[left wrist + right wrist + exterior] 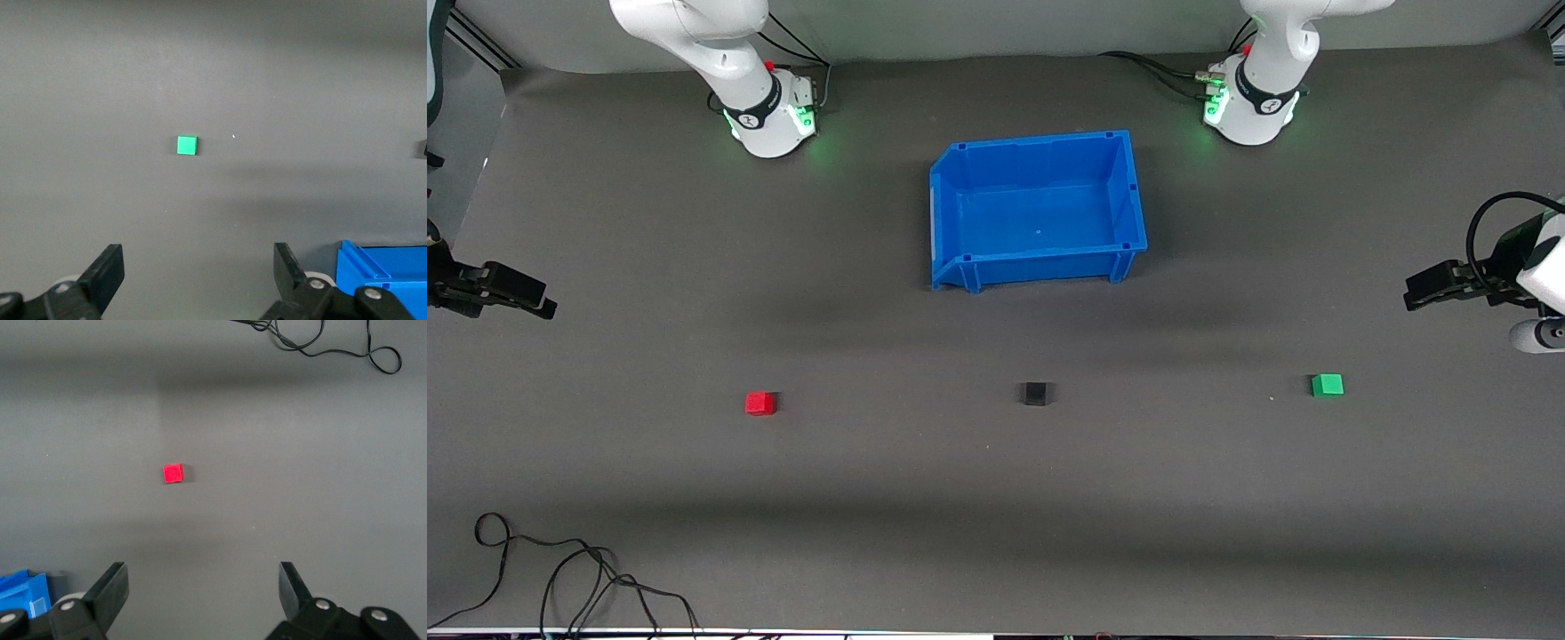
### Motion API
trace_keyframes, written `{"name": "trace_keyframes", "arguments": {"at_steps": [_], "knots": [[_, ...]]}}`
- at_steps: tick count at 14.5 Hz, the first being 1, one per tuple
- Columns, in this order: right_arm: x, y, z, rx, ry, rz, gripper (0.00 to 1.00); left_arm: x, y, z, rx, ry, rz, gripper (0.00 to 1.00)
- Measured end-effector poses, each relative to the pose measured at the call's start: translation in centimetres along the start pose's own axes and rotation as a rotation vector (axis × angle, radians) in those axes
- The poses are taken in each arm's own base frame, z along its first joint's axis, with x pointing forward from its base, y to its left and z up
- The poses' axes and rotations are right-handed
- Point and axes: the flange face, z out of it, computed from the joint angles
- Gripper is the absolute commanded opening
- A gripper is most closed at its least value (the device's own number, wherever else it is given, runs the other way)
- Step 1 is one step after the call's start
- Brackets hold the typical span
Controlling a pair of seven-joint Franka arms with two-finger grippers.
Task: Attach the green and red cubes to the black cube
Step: 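Move the right gripper toward the red cube while the left gripper approaches the green cube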
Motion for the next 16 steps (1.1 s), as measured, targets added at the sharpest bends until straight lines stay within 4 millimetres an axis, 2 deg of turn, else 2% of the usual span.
{"name": "trace_keyframes", "arguments": {"at_steps": [6,8,11,16], "knots": [[0.0,0.0,0.0,0.000,-0.001,0.000,1.00,0.0,-0.1,0.0,0.000,-0.001,-0.001,1.00],[0.0,0.0,0.0,0.000,-0.001,0.000,1.00,0.0,-0.4,0.7,0.001,-0.018,-0.006,1.00],[0.1,0.2,0.2,0.016,-0.002,0.030,1.00,0.5,-1.4,3.8,0.002,-0.053,-0.024,1.00],[1.3,1.0,0.8,0.078,-0.013,0.557,1.00,1.4,-2.3,10.6,0.001,-0.039,-0.053,0.99]]}}
